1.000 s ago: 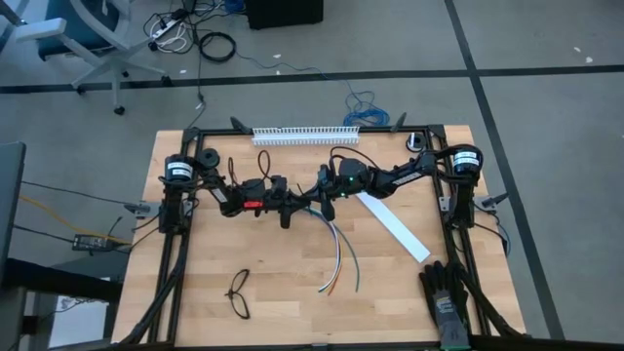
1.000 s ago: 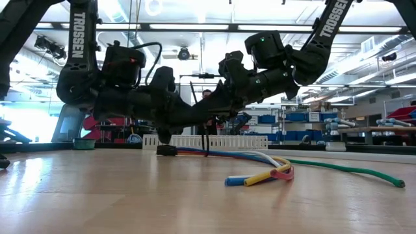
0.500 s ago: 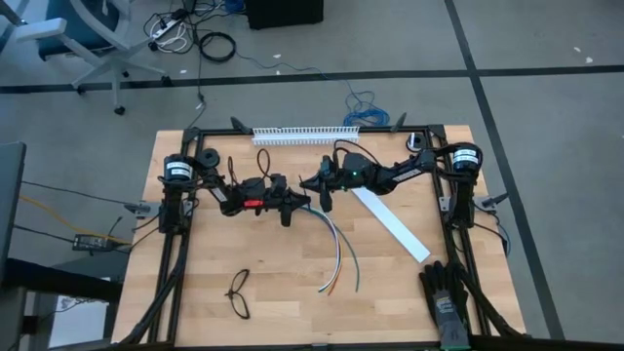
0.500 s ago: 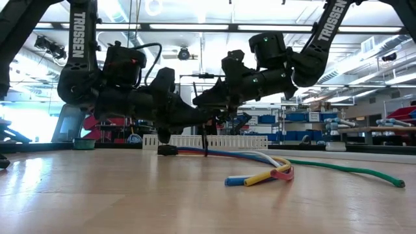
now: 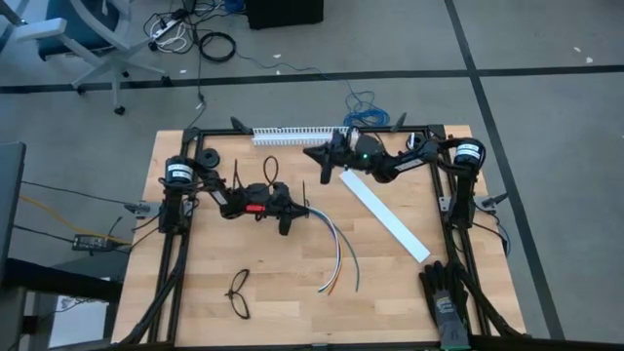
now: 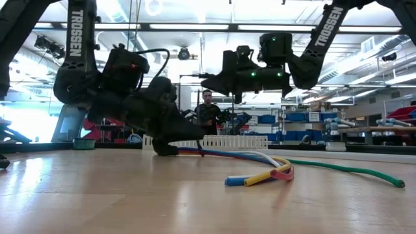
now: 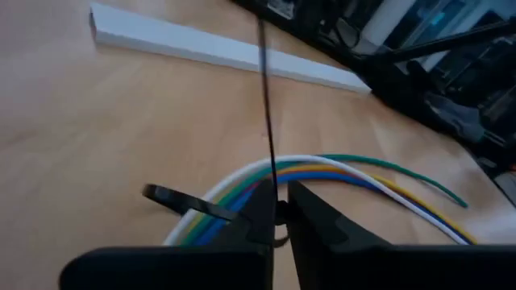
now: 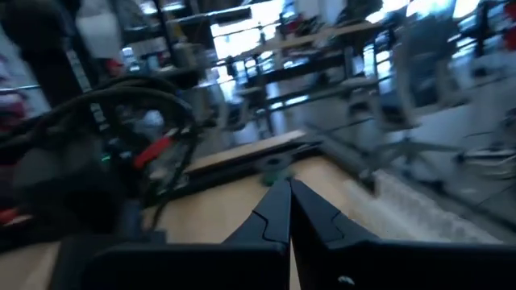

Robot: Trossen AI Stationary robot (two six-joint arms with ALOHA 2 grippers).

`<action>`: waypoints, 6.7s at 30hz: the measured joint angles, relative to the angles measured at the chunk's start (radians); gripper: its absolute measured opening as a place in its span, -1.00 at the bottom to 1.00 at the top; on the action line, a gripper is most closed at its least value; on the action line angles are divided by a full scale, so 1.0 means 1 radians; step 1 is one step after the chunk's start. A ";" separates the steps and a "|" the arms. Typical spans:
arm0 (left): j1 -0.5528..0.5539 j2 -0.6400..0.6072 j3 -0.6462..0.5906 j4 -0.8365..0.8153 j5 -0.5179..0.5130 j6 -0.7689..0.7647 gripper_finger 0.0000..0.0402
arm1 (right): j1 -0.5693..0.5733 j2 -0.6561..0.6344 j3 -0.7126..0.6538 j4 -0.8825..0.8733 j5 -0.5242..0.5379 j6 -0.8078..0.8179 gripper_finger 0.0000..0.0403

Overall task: Ziptie cables
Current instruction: Wrap the zip tie around the cable wires

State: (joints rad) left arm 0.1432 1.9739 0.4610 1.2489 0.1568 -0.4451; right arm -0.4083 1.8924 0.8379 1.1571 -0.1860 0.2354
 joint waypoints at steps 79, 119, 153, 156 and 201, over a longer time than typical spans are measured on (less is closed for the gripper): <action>0.043 0.000 0.045 0.056 -0.041 0.046 -0.86 | 0.164 -0.011 -0.019 -0.409 -0.055 -0.173 -1.00; 0.023 -0.003 0.046 -0.074 -0.033 -0.005 -0.83 | 0.114 -0.007 -0.023 -0.078 0.273 -0.324 -1.00; 0.014 -0.005 0.049 -0.255 -0.041 0.081 -0.83 | 0.001 -0.016 -0.014 0.027 0.185 -0.214 -1.00; 0.014 0.001 0.041 -0.197 -0.041 0.090 -0.83 | -0.005 -0.016 -0.014 0.002 0.143 -0.188 -1.00; 0.018 0.002 0.016 -0.097 -0.086 0.120 -0.83 | 0.186 0.021 -0.019 -0.450 -0.105 0.051 -0.63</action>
State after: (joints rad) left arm 0.1616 1.9755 0.4766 1.1521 0.0710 -0.3256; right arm -0.2226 1.9137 0.8188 0.7071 -0.2909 0.2867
